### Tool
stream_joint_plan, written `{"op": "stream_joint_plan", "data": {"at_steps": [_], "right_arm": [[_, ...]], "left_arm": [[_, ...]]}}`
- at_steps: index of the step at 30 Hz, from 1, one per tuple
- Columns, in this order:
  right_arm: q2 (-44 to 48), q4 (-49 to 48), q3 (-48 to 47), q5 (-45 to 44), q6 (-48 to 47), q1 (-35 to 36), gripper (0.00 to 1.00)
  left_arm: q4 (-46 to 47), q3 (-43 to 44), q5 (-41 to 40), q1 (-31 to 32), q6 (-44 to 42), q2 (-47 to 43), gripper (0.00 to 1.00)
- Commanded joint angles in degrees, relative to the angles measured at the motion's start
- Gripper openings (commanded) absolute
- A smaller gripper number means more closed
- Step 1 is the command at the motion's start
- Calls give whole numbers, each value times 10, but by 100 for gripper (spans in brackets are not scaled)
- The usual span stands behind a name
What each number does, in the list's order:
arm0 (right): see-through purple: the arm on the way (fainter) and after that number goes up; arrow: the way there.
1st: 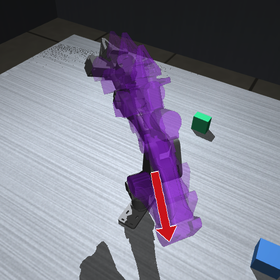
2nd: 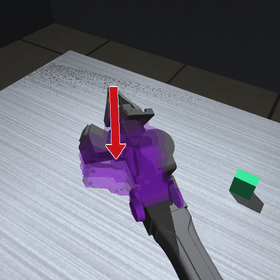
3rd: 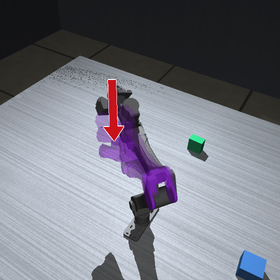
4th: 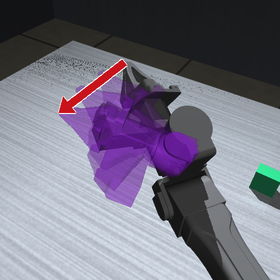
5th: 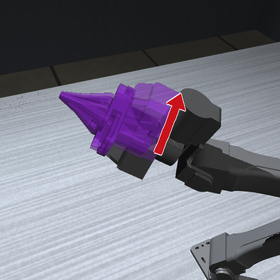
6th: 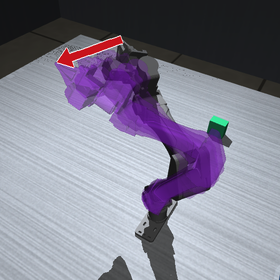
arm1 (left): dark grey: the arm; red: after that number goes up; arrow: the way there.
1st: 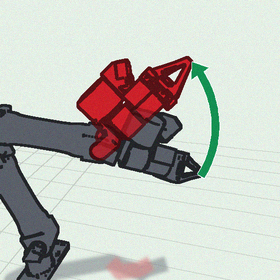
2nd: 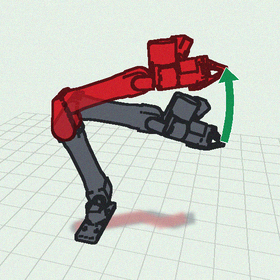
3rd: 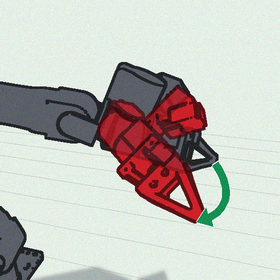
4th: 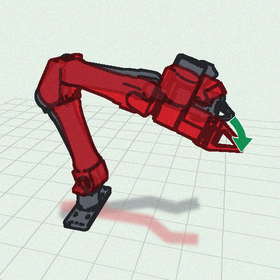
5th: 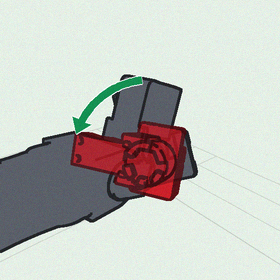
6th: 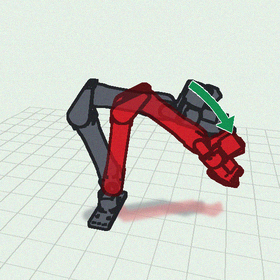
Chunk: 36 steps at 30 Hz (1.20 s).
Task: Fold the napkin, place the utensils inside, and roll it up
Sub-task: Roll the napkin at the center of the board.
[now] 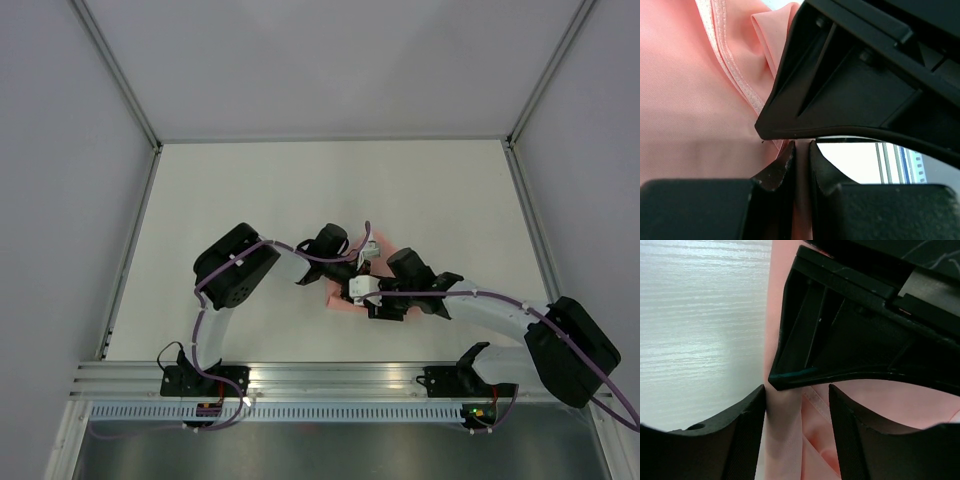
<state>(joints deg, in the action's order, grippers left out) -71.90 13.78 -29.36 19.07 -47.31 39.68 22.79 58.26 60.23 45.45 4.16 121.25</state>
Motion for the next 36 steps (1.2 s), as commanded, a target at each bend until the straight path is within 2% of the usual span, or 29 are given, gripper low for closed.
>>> {"op": "stream_joint_plan", "data": {"at_steps": [1, 4, 6, 8, 9, 11, 17, 21, 25, 29, 33, 36], "right_arm": [[-9, -39, 7, -29, 8, 6, 58], [-20, -42, 10, -28, 11, 7, 50], [-30, -39, 10, -22, 12, 7, 38], [-36, -33, 8, -16, 11, 7, 26], [-45, -29, 6, -10, 10, 7, 24], [-54, -13, -3, -3, 8, 7, 18], [-96, 38, -37, 30, 0, 5, 14], [-146, 83, -68, 56, -14, -2, 12], [-173, 114, -89, 80, -23, -12, 11], [-193, 145, -118, 105, -32, -34, 11], [-223, 178, -142, 126, -47, -49, 11], [-247, 218, -169, 147, -59, -61, 11]], "left_arm": [[-110, -34, -74, -2, -11, 50, 2], [-108, -34, -77, -3, -7, 47, 6], [-101, -36, -84, -5, 0, 41, 16], [-88, -42, -84, -10, 20, 31, 22], [-68, -50, -86, -12, 27, 16, 25], [-50, -57, -85, -19, 42, -2, 27], [-12, -65, -90, -34, 76, -68, 33], [12, -62, -83, -42, 99, -94, 43], [16, -62, -101, -49, 103, -116, 41], [88, -91, -153, -76, 138, -152, 41], [157, -147, -199, -121, 177, -209, 40], [192, -190, -269, -147, 175, -287, 38]]}}
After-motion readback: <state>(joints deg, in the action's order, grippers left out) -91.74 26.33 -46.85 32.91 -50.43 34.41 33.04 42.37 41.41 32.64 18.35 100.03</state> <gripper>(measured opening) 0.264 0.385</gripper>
